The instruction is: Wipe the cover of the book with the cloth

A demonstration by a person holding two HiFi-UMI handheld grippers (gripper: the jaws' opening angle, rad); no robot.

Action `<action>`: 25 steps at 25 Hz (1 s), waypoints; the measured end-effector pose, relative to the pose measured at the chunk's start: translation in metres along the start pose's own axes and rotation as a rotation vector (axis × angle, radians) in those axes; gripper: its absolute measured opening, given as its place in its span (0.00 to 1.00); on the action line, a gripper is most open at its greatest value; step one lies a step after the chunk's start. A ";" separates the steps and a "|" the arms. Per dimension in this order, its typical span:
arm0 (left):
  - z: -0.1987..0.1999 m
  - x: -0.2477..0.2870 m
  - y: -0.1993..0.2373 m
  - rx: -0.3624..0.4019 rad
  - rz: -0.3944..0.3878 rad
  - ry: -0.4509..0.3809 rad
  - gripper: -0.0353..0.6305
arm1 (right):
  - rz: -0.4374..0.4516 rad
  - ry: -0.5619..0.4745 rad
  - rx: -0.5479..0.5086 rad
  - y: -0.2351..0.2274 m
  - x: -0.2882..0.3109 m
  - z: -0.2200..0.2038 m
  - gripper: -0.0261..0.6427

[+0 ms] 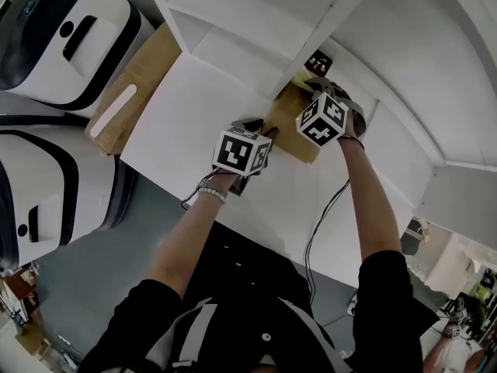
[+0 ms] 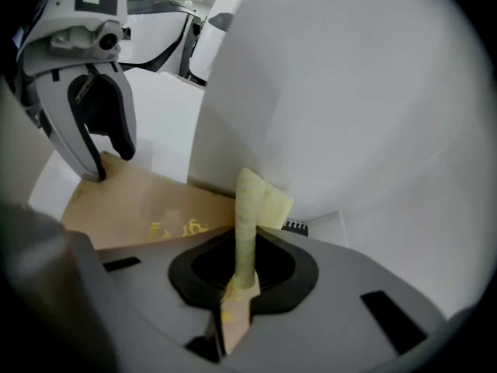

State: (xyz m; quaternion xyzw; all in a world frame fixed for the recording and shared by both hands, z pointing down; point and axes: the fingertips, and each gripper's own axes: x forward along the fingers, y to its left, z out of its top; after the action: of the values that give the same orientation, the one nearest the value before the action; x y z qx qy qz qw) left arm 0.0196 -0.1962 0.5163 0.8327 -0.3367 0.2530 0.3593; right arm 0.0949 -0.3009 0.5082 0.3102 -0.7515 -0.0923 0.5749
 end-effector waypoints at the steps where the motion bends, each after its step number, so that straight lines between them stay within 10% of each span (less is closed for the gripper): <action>1: 0.000 0.000 0.000 0.000 0.000 -0.003 0.30 | 0.007 -0.010 -0.010 0.005 -0.002 0.003 0.09; 14: 0.014 -0.040 0.021 -0.142 0.017 -0.123 0.20 | 0.098 -0.120 -0.038 0.082 -0.038 0.030 0.09; 25: 0.019 -0.067 0.013 -0.086 0.008 -0.177 0.06 | 0.157 -0.173 -0.047 0.143 -0.072 0.040 0.09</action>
State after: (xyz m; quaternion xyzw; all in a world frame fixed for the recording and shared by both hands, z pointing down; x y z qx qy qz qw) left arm -0.0299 -0.1921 0.4658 0.8345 -0.3809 0.1650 0.3625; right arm 0.0175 -0.1555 0.5079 0.2276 -0.8181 -0.0909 0.5203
